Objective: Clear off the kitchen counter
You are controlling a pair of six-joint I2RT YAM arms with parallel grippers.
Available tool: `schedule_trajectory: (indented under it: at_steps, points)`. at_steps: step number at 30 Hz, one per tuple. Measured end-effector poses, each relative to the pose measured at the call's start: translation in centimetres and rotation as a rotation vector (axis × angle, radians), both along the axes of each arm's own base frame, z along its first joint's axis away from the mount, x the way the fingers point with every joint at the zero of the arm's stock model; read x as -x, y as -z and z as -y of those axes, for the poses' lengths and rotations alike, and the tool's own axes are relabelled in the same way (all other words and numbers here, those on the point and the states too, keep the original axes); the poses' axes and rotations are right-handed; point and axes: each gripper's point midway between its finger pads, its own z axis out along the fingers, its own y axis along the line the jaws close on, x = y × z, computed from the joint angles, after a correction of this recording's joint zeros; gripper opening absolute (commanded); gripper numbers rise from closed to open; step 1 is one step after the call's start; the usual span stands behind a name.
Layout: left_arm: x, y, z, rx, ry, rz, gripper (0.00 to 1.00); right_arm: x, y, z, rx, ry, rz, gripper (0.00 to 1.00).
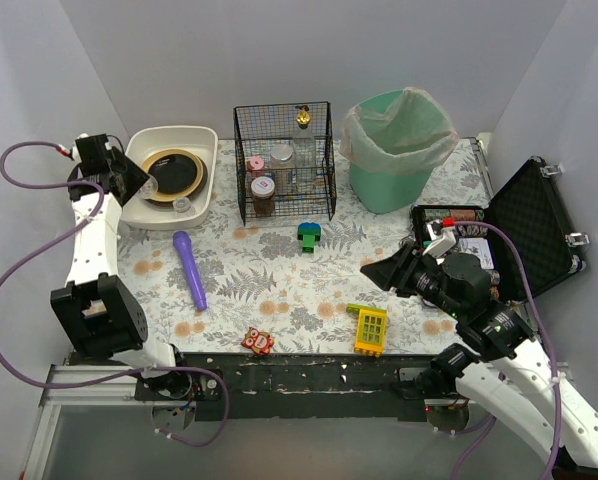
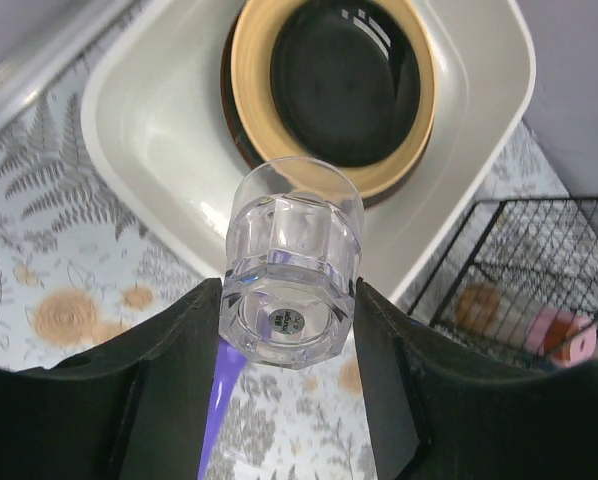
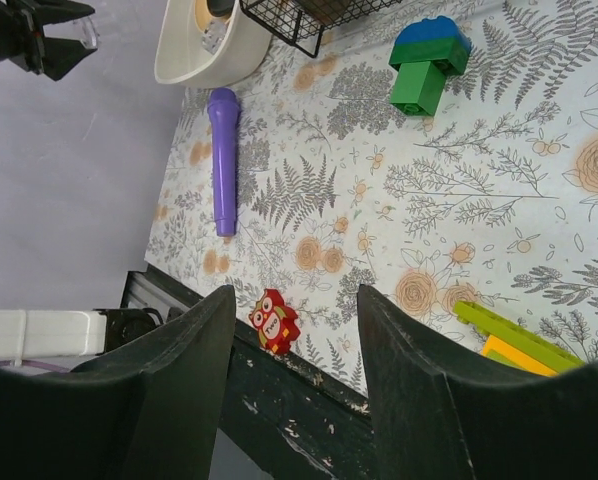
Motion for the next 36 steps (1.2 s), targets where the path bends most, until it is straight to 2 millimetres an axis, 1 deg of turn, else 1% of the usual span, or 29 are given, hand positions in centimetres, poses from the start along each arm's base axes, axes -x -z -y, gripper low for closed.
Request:
schedule_trajectory:
  at_steps: [3, 5, 8, 9, 16, 19, 25, 30, 33, 36]
  points:
    - [-2.1, -0.5, -1.6, -0.049, -0.027, 0.015, 0.00, 0.3, 0.0, 0.3, 0.013, -0.006, 0.014, 0.59]
    - [-3.0, -0.3, -2.3, -0.075, -0.037, 0.008, 0.00, 0.3, 0.2, 0.4, 0.029, -0.011, 0.020, 0.59]
    - [-4.2, 0.8, -3.4, -0.111, -0.048, -0.024, 0.00, 0.4, 0.9, 0.5, 0.058, -0.019, 0.019, 0.59]
    - [-4.5, 1.4, -3.7, -0.121, -0.050, -0.043, 0.00, 0.4, 1.2, 0.6, 0.069, -0.022, 0.018, 0.59]
    - [-5.1, 6.3, -5.3, -0.163, -0.066, -0.174, 0.00, 0.4, 3.4, 0.7, 0.128, -0.036, -0.005, 0.59]
    - [-5.4, 7.9, -5.7, -0.171, -0.068, -0.215, 0.00, 0.4, 4.2, 0.7, 0.148, -0.041, -0.015, 0.59]
    - [-6.2, 9.9, -6.8, -0.201, -0.085, -0.271, 0.00, 0.3, 4.4, 0.8, 0.164, -0.043, -0.010, 0.59]
    - [-5.9, 12.0, -7.0, -0.210, -0.081, -0.331, 0.00, -0.1, 4.6, 1.1, 0.185, -0.027, 0.002, 0.59]
    - [-5.8, 12.6, -7.0, -0.212, -0.071, -0.353, 0.00, -0.2, 4.8, 1.1, 0.196, -0.023, -0.004, 0.59]
    - [-6.1, 12.8, -7.1, -0.214, -0.061, -0.366, 0.00, -0.3, 5.1, 1.1, 0.203, -0.024, -0.011, 0.59]
